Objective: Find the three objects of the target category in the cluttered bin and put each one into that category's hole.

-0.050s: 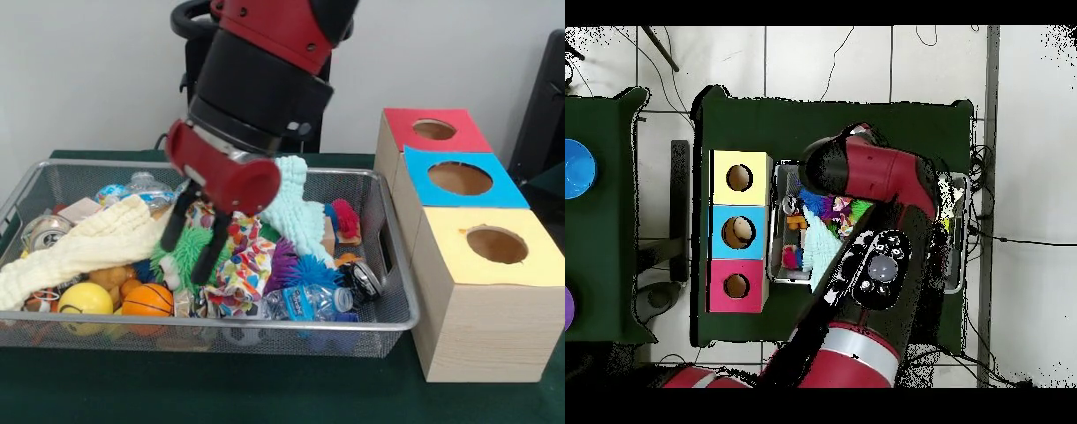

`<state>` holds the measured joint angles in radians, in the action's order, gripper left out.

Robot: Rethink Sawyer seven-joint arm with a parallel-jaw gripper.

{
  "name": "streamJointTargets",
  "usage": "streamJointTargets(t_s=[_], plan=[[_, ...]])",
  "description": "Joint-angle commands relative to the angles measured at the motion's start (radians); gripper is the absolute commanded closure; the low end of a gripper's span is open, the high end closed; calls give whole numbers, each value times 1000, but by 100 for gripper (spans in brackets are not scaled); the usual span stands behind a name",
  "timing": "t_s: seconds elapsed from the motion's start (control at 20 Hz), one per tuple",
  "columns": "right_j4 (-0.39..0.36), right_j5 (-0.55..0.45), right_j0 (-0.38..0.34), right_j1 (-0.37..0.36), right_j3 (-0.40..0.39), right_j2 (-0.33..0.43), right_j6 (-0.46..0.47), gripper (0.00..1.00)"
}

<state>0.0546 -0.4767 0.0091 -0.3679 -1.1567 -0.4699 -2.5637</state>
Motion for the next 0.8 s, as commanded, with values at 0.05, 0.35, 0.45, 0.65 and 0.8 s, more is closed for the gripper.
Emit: streamJointTargets(t_s=[0.05,0.35,0.45,0.65,0.8], plan=[[9,-134,59,21,-62,82,-78,0],[61,-108,85,105,-21,67,-178,0],[83,-89,80,124,-24,77,-189,0],[142,-108,79,139,-36,95,-213,0],[168,-103,102,151,-42,79,-232,0]])
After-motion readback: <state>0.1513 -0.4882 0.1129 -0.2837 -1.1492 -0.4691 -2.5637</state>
